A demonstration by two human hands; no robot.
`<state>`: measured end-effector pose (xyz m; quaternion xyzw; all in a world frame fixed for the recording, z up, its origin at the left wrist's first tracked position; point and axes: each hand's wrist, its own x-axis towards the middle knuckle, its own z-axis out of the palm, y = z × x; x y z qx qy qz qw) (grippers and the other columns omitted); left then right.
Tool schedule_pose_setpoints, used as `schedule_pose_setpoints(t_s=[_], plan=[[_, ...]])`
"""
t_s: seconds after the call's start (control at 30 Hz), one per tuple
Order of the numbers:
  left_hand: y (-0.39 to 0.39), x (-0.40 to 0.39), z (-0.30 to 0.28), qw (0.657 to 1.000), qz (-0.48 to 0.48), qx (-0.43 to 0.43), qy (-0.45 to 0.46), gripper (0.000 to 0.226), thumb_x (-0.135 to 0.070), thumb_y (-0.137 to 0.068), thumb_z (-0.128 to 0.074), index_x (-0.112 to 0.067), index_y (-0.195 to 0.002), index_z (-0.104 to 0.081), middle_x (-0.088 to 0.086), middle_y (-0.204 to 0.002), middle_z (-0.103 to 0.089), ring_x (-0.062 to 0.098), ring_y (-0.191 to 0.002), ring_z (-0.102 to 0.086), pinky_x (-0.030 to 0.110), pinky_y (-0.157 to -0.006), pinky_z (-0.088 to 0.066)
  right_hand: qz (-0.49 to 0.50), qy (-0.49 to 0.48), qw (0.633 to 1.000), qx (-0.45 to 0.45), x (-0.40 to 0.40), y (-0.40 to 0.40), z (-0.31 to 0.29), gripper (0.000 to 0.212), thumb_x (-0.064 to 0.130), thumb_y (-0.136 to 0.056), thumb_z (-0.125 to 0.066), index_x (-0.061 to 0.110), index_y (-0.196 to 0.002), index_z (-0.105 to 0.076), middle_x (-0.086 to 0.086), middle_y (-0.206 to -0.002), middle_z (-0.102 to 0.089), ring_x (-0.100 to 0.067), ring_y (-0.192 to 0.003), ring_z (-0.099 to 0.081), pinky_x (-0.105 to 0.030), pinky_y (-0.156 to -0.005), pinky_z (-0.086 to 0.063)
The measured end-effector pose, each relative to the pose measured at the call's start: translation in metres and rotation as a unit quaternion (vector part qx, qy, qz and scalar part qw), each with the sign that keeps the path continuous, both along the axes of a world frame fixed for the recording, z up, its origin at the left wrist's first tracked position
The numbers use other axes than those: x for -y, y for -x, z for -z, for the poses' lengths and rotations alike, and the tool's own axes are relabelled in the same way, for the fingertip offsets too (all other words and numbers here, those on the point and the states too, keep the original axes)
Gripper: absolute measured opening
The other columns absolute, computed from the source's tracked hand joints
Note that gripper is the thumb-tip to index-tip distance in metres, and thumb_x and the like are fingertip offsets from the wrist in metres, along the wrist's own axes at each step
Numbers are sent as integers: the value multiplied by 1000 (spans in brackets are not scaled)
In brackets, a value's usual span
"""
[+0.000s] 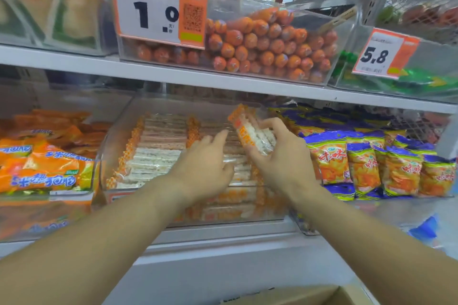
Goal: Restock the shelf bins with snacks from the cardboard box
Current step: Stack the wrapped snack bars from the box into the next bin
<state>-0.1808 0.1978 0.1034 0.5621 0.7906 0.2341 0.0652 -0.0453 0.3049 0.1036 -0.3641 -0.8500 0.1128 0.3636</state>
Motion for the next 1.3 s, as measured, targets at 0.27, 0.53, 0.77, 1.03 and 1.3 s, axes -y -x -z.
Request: schedule_pose_setpoints(t_s=[0.27, 0.53, 0.77, 1.03, 1.3], plan=[[19, -18, 13, 982, 10, -75, 171, 63, -60, -98, -21, -40, -157, -10, 7, -167, 9, 36, -152, 12, 57, -121, 6, 123, -43, 986, 100, -42, 48, -3, 46, 60, -96, -48, 23, -120, -61, -19, -100, -71, -45, -95, -66, -44, -81, -52], [21, -17, 18, 982, 20, -68, 176, 63, -58, -99, -19, -38, -158, -7, 9, -167, 11, 35, -151, 18, 58, -120, 11, 156, -124, 959, 200, -65, 66, 8, 41, 54, -93, -55, 20, -113, -68, -13, -99, -72, -37, -88, -70, -40, -74, -58], [21, -9, 15, 977, 23, -74, 197, 61, -55, -102, -14, -35, -159, -4, 9, -166, 13, 31, -151, 19, 58, -120, 10, 160, -185, 942, 231, -58, 64, 5, 41, 55, -93, -56, 23, -113, -71, -16, -99, -71, -40, -92, -67, -42, -79, -54], [26, -4, 18, 979, 29, -65, 188, 62, -59, -101, -13, -37, -158, -3, 8, -166, 14, 29, -152, 19, 55, -121, 11, 164, -133, 935, 285, -71, 74, -1, 50, 62, -92, -47, 20, -97, -73, -9, -92, -70, -33, -90, -67, -34, -73, -55], [25, -3, 16, 983, 33, -59, 169, 62, -60, -101, -14, -38, -158, -5, 7, -166, 13, 28, -152, 19, 55, -121, 11, 208, -124, 910, 336, -82, 79, -5, 34, 43, -81, -63, 14, -98, -69, -8, -95, -69, -33, -89, -70, -29, -64, -45]])
